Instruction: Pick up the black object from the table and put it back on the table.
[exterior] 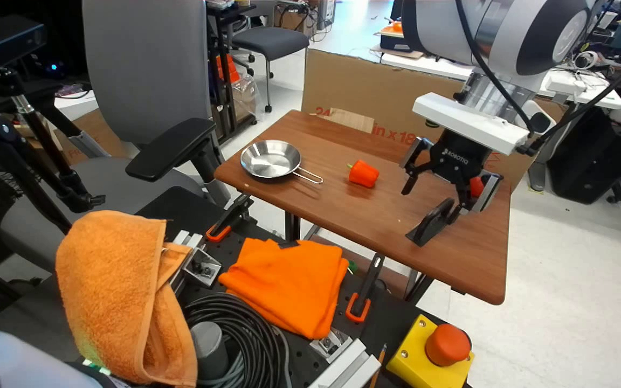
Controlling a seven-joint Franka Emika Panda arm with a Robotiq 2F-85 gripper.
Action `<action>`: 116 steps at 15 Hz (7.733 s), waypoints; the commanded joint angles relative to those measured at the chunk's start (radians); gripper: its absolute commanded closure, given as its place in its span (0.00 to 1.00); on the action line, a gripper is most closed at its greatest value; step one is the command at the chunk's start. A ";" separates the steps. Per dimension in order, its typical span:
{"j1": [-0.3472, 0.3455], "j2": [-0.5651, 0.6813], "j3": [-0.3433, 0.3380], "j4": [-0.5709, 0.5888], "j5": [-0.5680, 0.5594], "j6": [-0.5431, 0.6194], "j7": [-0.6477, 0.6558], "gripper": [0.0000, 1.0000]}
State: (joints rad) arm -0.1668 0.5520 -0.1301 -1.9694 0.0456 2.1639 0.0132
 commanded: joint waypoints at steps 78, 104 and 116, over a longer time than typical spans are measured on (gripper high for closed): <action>0.198 -0.486 0.182 -0.221 -0.225 -0.265 -0.364 0.96; 0.320 -0.537 0.290 -0.286 -0.385 -0.134 -0.444 0.96; 0.368 -0.272 0.296 -0.123 -0.580 -0.191 -0.265 0.96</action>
State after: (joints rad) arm 0.1729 0.2349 0.1638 -2.1417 -0.4797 2.0043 -0.2677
